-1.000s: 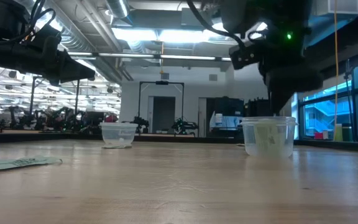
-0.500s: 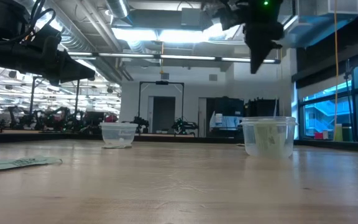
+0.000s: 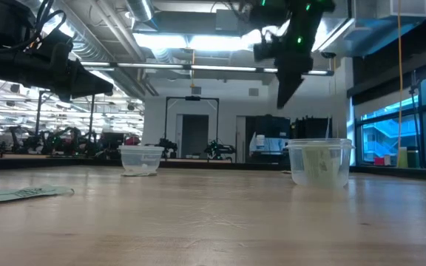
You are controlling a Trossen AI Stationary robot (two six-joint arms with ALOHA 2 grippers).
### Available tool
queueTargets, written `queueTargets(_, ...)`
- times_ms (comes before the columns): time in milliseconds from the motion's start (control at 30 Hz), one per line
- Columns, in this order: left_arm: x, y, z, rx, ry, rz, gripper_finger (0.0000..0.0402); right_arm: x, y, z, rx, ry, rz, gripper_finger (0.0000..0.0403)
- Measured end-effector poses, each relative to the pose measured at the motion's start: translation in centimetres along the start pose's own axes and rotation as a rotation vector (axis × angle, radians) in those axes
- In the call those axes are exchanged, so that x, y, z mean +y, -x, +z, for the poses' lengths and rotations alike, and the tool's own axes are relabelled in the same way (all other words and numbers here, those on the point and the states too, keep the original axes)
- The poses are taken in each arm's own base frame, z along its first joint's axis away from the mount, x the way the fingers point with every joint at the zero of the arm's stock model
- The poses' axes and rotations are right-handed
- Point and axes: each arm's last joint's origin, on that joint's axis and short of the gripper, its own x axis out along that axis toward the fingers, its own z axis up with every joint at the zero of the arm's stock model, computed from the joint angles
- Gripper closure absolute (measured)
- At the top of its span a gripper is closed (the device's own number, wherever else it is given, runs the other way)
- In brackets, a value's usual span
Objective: Pick and place Stevia / Truvia into bins
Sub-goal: Put the stevia packet into the bottom transparent container
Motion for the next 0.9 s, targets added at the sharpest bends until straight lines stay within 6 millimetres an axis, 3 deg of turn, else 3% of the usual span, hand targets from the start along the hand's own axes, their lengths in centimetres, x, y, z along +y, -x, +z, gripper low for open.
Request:
queueTargets(200,0.0,0.0,0.0,0.0,0.0,0.0,0.0339,-1.7,-2.4,-0.3,0.007,0.144,-0.016,0.0305)
queueTargets(467,0.0,0.0,0.0,-0.001,0.0,0.011,0.0339,-3.1,-2.9,-0.5,0.0,0.121,-0.035,0.0301)
queueTargets(900,0.0,0.0,0.0,-0.001,0.0,0.015,0.0339,-4.5,-3.2,-0.3,-0.041,0.036,-0.062,0.0191)
